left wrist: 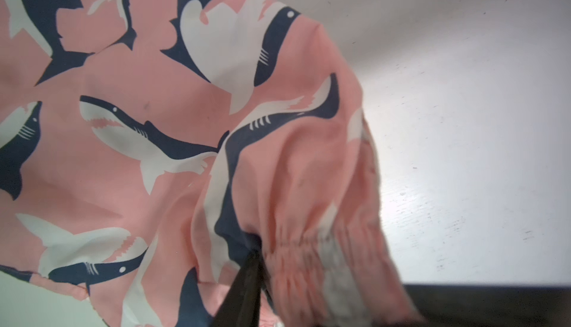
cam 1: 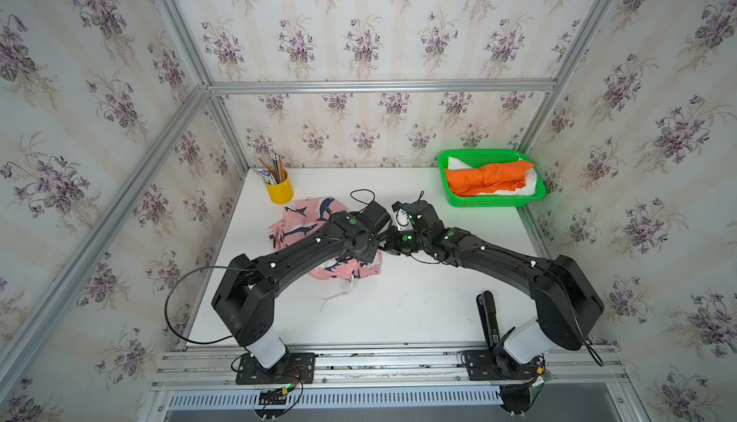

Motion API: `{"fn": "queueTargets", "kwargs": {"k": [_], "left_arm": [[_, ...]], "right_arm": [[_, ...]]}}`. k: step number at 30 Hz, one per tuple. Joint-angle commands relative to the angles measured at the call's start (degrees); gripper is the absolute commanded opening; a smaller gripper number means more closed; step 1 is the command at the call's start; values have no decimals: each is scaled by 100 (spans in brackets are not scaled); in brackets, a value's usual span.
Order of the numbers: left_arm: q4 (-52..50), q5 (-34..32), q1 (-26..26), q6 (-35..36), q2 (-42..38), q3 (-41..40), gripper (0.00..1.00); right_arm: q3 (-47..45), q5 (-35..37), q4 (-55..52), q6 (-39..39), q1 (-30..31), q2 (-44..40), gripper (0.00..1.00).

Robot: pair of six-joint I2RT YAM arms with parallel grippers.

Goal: Roll up the shorts
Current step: Flatten out the shorts at the center of the board.

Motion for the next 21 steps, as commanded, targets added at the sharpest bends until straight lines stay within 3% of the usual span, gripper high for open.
{"fn": "queueTargets", "kwargs": {"k": [1,5,12,18,21], "left_arm": [[258,-49,34,27,-60,-56,12],[293,-11,74,-128,-386,-178,7],[239,187,98,-272,-739,-211,5],[189,199,115,-308,-884,-192,5],[173,155,148,-341,-986,-186,5]], "right_arm": [[-6,394,-438,-157,-23,-114,1],[-504,1163,-779,-198,-112,-331,37],[-1029,537,230,72,-125,417,56],[-940,-128,1180,434,-106,1364,58],[-876,-161,1424,624,-115,1457,41]]}}
